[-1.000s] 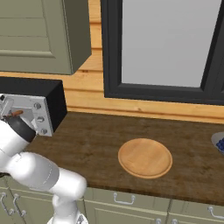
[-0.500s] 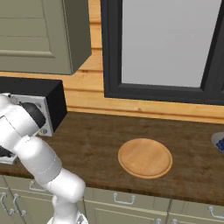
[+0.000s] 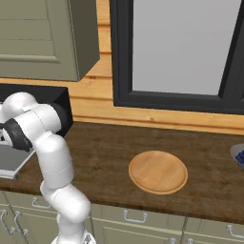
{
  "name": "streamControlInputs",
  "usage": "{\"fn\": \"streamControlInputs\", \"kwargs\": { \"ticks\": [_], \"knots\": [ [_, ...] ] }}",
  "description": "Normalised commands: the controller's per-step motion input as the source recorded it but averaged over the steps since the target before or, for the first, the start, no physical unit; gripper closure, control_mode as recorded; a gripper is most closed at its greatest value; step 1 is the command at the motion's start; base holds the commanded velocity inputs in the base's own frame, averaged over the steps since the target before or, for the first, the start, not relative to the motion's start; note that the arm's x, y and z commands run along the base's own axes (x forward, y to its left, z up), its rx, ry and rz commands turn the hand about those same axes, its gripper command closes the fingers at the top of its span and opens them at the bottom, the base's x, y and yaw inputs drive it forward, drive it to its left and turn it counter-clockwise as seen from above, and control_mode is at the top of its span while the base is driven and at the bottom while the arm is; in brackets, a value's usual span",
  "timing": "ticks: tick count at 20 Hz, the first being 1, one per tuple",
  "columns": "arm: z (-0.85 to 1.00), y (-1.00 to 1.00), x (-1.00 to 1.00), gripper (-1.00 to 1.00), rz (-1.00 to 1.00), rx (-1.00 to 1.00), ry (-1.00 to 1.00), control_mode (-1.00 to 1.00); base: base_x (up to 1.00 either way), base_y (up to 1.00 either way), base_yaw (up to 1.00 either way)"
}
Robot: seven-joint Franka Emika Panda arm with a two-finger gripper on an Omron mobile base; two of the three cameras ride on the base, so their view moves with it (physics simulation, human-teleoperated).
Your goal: Pick up the kebab skewer and baguette bread, and place them inside the toaster oven. Close the toaster oven door and start by setting the timer.
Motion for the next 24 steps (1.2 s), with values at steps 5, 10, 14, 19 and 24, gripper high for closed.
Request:
{"fn": "streamControlInputs", "kwargs": {
  "ticks": [5,10,14,19,24],
  "knots": [
    [0.21,0.07,0.08,-1.00,0.00,0.00,-0.02,-1.00,0.00,0.00,0.00],
    [0.22,0.00,0.00,-1.00,0.00,0.00,0.00,-1.00,0.00,0.00,0.00],
    [0.29,0.00,0.00,-1.00,0.00,0.03,0.00,-1.00,0.00,0.00,0.00],
    [0.52,0.00,0.00,-1.00,0.00,0.14,0.00,-1.00,0.00,0.00,0.00],
    [0.62,0.00,0.00,-1.00,0.00,0.18,0.00,-1.00,0.00,0.00,0.00]
  ]
}}
